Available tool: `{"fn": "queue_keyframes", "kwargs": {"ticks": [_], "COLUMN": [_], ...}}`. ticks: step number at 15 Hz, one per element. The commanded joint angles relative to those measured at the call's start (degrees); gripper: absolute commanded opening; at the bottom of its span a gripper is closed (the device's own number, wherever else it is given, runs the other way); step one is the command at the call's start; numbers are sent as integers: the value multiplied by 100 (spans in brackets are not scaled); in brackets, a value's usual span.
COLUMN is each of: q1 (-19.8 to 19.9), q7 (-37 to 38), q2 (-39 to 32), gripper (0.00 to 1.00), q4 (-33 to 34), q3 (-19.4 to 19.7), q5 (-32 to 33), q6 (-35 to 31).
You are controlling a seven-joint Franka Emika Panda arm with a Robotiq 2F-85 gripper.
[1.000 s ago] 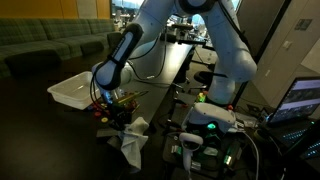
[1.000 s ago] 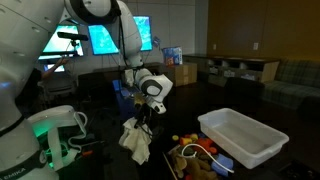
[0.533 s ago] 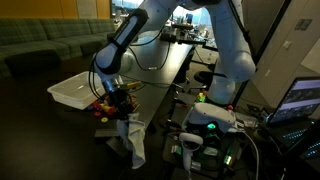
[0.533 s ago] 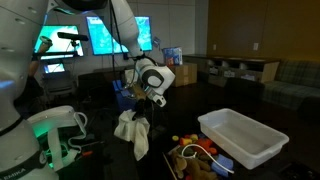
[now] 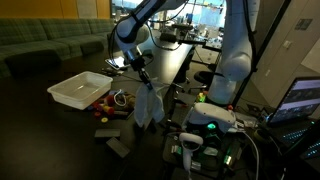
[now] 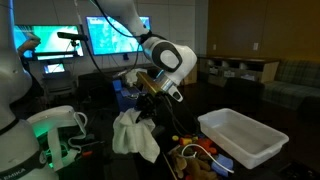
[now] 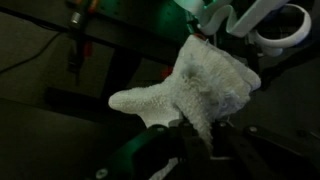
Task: Pick up the towel from the countertop, sweep the objects to the left and put the towel in the container.
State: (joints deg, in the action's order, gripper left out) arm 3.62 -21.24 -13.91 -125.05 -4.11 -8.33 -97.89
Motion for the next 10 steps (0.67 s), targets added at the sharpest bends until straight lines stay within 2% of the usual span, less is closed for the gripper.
{"fn": "queue_keyframes", "kwargs": {"ticks": [1,5,10], "q1": [228,423,376], "q7": [-137,422,1276], "q2": [314,44,-869], "gripper": [6,6,6], "q4": [63,385,655], "q3": [503,934,1119], "q5": [845,1560,2320], "q6": [222,-494,-2413]}}
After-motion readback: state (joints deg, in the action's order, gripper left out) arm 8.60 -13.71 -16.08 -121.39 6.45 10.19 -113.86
